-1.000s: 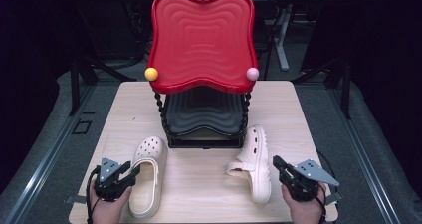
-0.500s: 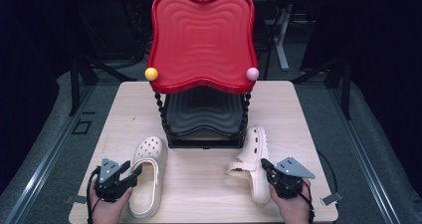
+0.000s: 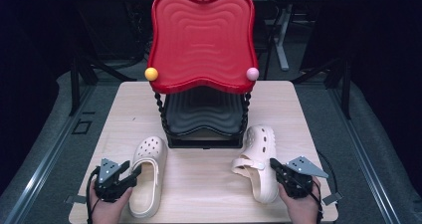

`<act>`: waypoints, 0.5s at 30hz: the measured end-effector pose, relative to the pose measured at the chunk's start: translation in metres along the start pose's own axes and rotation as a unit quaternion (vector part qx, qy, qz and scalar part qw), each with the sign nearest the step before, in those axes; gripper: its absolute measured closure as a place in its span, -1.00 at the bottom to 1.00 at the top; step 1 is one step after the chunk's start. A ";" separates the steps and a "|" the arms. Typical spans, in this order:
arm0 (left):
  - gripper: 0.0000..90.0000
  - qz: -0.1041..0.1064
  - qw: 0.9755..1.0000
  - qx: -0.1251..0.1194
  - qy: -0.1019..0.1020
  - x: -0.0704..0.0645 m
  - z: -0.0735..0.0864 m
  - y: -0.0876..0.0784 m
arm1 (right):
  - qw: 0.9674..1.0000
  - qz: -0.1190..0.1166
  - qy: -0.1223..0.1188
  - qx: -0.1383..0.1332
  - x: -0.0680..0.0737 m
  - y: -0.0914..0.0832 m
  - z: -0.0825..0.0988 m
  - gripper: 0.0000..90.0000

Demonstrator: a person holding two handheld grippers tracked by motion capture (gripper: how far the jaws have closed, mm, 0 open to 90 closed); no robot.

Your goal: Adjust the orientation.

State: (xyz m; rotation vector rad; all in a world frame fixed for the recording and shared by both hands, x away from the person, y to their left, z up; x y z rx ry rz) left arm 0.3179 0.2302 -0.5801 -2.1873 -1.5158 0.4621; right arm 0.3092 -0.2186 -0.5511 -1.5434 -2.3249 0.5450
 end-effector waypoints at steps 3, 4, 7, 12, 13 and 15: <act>0.16 0.000 1.000 0.001 0.000 0.000 0.000 0.000 | 1.000 0.009 0.019 0.004 -0.011 -0.003 0.002 1.00; 0.16 0.000 1.000 0.001 0.000 0.000 0.000 0.000 | 1.000 0.009 0.019 0.004 -0.011 -0.003 0.002 1.00; 0.16 0.001 1.000 0.001 -0.002 0.000 0.000 0.001 | 0.999 0.015 0.047 0.010 -0.026 -0.007 0.006 1.00; 0.15 0.001 1.000 0.001 -0.002 -0.001 0.000 0.001 | 0.997 0.030 0.069 0.020 -0.042 -0.008 0.013 1.00; 0.15 0.002 1.000 0.001 -0.001 -0.001 0.000 0.001 | 0.995 0.033 0.089 0.026 -0.051 -0.007 0.016 1.00; 0.16 0.002 1.000 0.001 0.000 -0.002 0.000 0.002 | 0.993 0.032 0.112 0.028 -0.059 -0.005 0.020 1.00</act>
Point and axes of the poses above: each handheld gripper's, and its own axes: y roughly forward along the jaws, z roughly out of its underside, x roughly to its left, the point moved 8 cm from there along y, roughly forward along the jaws
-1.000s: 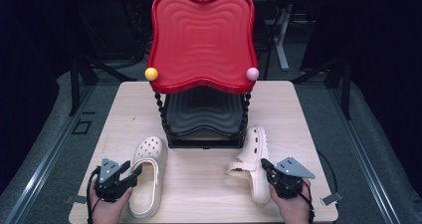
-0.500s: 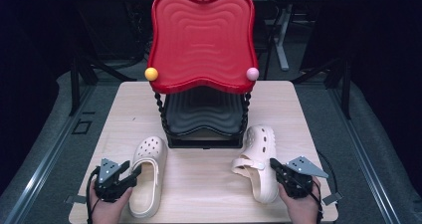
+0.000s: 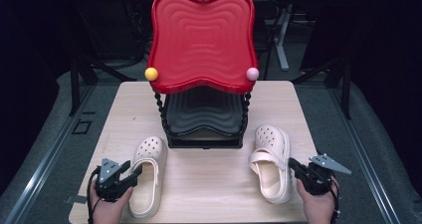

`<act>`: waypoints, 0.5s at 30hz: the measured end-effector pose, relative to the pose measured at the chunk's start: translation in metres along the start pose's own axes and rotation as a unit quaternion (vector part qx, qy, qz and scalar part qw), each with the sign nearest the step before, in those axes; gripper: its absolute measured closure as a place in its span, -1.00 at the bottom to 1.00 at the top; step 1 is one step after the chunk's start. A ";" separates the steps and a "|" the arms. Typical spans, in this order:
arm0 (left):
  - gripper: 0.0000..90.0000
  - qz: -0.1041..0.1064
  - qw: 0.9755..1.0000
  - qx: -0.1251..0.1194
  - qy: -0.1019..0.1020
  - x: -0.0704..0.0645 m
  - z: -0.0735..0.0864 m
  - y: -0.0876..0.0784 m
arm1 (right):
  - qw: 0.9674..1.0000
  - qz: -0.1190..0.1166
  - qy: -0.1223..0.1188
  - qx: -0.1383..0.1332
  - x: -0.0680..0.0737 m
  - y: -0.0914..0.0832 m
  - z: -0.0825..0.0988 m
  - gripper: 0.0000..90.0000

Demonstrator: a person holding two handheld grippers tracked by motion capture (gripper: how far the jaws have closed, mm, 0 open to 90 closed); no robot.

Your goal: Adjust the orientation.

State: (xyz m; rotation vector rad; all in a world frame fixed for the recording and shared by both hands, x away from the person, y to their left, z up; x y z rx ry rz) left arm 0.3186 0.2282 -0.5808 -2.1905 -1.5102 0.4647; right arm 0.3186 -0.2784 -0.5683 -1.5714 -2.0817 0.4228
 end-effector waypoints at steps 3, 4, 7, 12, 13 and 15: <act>0.15 0.000 1.000 -0.001 0.000 0.000 0.000 0.000 | 0.999 0.004 0.033 0.012 -0.012 0.006 0.007 1.00; 0.16 0.001 1.000 -0.002 -0.001 0.000 -0.001 -0.001 | 0.999 0.004 0.036 0.028 -0.017 0.006 0.010 1.00; 0.15 0.001 1.000 -0.002 -0.001 0.000 -0.001 -0.001 | 0.997 -0.001 0.059 0.041 -0.023 0.010 0.015 1.00; 0.15 0.001 1.000 -0.002 -0.001 0.001 -0.001 -0.001 | 0.991 -0.006 0.092 0.092 -0.034 0.023 0.033 1.00; 0.15 0.001 1.000 -0.003 0.000 0.001 -0.001 -0.001 | 0.992 -0.004 0.090 0.092 -0.034 0.023 0.033 1.00; 0.15 0.001 1.000 -0.002 -0.001 0.001 -0.001 -0.001 | 0.992 -0.002 0.088 0.091 -0.034 0.023 0.032 1.00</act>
Point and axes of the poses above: each handheld gripper's, and its own axes: y roughly forward along the jaws, z roughly out of its underside, x roughly to its left, the point moved 8 cm from there along y, roughly forward along the jaws
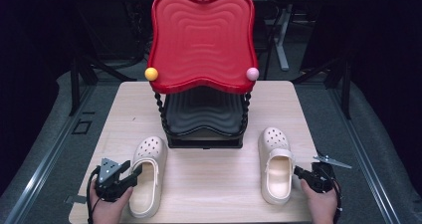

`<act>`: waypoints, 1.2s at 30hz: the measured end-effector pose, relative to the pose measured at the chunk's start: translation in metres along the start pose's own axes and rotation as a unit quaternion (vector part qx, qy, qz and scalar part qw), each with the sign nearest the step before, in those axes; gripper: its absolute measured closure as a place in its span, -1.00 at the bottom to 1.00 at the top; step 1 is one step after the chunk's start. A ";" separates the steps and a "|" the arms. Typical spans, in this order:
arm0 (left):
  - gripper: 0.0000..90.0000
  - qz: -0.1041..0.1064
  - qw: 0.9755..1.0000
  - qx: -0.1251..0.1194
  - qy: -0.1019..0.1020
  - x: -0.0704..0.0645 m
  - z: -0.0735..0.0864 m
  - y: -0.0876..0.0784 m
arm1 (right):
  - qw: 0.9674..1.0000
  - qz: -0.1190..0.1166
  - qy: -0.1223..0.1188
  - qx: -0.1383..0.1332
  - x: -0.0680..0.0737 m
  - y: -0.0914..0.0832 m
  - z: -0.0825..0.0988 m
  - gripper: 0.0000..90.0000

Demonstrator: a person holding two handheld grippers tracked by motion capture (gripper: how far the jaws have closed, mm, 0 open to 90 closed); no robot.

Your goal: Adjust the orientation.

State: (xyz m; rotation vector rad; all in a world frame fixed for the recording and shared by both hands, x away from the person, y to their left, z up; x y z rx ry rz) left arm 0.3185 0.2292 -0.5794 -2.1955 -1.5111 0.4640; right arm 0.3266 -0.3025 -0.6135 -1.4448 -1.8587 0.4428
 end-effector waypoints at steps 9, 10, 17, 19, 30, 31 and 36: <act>0.14 0.000 1.000 -0.003 -0.004 0.000 0.000 0.001 | 0.995 0.037 -0.044 -0.087 0.011 -0.031 -0.019 0.92; 0.14 0.000 1.000 -0.003 -0.004 0.000 0.000 0.001 | 0.993 0.034 -0.046 -0.100 0.014 -0.035 -0.021 0.94; 0.14 0.001 1.000 0.002 -0.003 0.000 0.002 0.003 | 0.988 0.000 -0.063 -0.140 0.037 -0.064 -0.027 1.00; 0.14 0.001 1.000 0.002 -0.005 0.000 0.002 0.003 | 0.987 -0.004 -0.066 -0.145 0.042 -0.066 -0.028 1.00; 0.13 0.000 1.000 0.004 -0.007 0.000 0.003 0.004 | 0.989 0.003 -0.083 -0.124 0.042 -0.044 -0.029 0.99; 0.13 0.000 1.000 0.004 -0.007 0.000 0.003 0.004 | 0.989 0.001 -0.080 -0.123 0.041 -0.041 -0.030 0.99; 0.13 0.000 1.000 0.001 -0.009 0.001 0.002 0.004 | 0.990 0.000 -0.084 -0.112 0.040 -0.026 -0.029 0.97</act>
Point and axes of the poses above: each handheld gripper's, and its own axes: y roughly forward along the jaws, z roughly out of its underside, x roughly to its left, the point moved 8 cm from there along y, roughly forward along the jaws
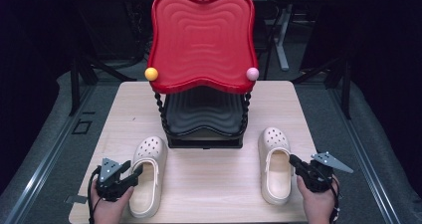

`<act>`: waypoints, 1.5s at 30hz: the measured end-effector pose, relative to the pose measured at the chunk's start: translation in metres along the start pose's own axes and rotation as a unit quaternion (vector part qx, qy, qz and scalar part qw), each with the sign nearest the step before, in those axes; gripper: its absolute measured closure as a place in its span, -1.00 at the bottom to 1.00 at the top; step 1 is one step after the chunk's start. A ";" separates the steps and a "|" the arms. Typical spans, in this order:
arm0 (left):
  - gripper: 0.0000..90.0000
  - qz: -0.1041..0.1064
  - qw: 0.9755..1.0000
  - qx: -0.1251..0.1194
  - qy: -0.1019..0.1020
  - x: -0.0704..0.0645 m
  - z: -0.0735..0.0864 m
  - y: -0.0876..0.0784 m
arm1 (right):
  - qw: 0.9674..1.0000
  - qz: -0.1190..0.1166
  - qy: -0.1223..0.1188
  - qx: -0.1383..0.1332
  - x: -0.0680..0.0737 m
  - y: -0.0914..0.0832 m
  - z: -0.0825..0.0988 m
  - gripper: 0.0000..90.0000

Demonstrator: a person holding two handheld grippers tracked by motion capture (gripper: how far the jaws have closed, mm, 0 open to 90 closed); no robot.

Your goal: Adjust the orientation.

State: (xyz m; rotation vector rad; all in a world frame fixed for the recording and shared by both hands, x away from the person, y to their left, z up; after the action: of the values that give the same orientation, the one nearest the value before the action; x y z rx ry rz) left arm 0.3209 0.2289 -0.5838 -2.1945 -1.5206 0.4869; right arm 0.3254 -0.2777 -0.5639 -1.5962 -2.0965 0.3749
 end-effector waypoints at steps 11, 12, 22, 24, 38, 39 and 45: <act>0.12 0.000 1.000 0.002 -0.002 0.001 0.001 0.000 | 0.999 0.006 0.027 -0.023 -0.005 0.000 -0.005 0.88; 0.12 0.000 1.000 0.002 -0.001 0.001 0.001 0.000 | 0.999 0.008 0.025 -0.024 -0.007 0.002 -0.004 0.91; 0.12 0.000 1.000 -0.001 0.000 0.001 0.000 -0.001 | 0.999 0.018 0.002 -0.037 -0.005 -0.004 -0.008 0.71; 0.12 0.000 1.000 -0.001 0.000 0.001 0.000 -0.001 | 0.999 0.023 -0.008 -0.038 -0.004 -0.004 -0.008 0.67; 0.13 0.010 1.000 0.003 0.003 -0.004 0.000 -0.001 | 0.990 0.097 -0.102 0.033 0.002 0.015 0.010 0.64; 0.13 0.010 1.000 0.003 0.003 -0.004 0.000 -0.001 | 0.992 0.082 -0.093 0.034 0.005 0.013 0.010 0.65; 0.14 0.010 1.000 0.002 0.003 -0.004 -0.001 -0.002 | 0.994 0.050 -0.091 0.034 0.018 0.012 0.012 0.66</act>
State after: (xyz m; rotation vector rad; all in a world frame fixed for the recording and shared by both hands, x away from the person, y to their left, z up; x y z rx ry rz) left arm 0.3187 0.2258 -0.5822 -2.2084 -1.4939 0.4885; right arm 0.3258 -0.2560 -0.5761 -1.6864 -2.1166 0.6408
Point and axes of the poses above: each handheld gripper's, and its own axes: y roughly forward along the jaws, z roughly out of its underside, x roughly to its left, the point moved 8 cm from there along y, roughly forward along the jaws
